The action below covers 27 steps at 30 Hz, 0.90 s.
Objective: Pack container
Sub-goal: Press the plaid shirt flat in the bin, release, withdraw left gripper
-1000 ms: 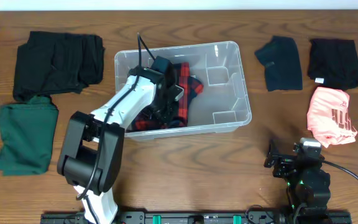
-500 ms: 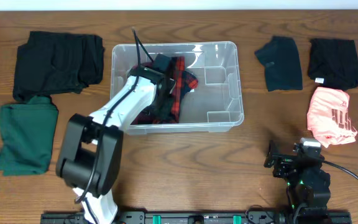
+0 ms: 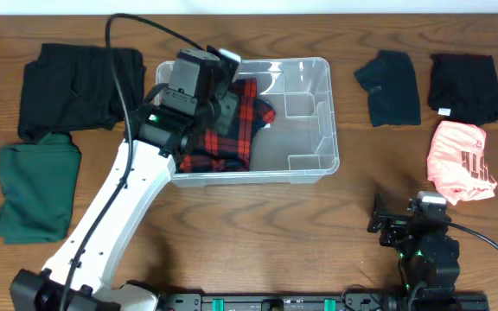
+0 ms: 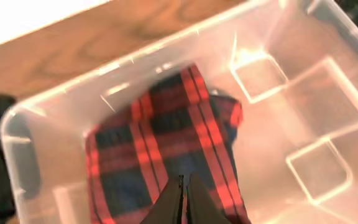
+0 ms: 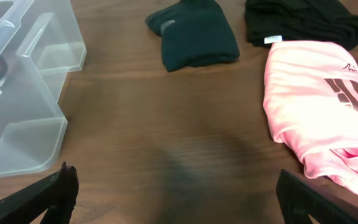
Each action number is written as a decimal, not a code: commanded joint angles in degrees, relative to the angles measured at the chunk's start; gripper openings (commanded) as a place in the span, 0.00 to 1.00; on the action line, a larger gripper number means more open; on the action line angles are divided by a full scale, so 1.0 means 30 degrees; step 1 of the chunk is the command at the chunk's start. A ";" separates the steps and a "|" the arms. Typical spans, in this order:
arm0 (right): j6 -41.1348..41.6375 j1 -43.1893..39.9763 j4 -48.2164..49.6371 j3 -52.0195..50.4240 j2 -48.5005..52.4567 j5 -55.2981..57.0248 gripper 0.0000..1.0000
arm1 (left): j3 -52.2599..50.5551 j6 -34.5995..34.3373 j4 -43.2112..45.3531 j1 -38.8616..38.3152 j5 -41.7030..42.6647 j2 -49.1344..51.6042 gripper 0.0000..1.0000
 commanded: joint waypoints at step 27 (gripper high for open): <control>0.0255 0.0146 -0.0022 -0.0044 -0.0007 0.0058 0.99 | 0.0313 0.0386 0.2025 0.1100 -0.0437 0.5654 0.06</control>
